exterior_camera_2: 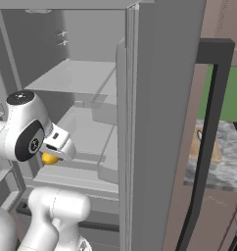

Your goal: Retrieve a lemon from the fridge and place it on the cutting board with the fish.

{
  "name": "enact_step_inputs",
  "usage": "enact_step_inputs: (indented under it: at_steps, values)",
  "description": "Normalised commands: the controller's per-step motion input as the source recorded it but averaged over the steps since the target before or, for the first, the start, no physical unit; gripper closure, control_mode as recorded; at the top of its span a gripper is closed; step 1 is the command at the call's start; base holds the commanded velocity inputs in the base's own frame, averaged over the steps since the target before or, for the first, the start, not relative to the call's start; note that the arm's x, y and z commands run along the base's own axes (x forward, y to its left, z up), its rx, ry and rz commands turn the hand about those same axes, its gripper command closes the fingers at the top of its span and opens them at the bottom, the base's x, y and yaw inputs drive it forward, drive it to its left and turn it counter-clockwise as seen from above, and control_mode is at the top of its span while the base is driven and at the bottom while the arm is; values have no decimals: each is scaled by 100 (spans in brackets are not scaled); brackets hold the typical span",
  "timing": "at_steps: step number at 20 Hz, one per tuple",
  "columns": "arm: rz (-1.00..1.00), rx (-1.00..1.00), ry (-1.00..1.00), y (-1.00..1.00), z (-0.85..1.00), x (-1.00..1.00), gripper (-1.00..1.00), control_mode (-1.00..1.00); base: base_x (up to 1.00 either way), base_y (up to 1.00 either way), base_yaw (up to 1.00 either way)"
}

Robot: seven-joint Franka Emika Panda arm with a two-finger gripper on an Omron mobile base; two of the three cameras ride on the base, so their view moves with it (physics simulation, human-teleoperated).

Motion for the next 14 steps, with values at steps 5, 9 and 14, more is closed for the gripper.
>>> enact_step_inputs:
  at_steps: [5,9,14]
  values:
    - [0,0,0,0,0,-3,100,100,-28,0,0]
    - [0,0,0,0,0,0,100,100,-87,0,0]
    - [0,0,0,0,0,0,100,100,-95,0,0]
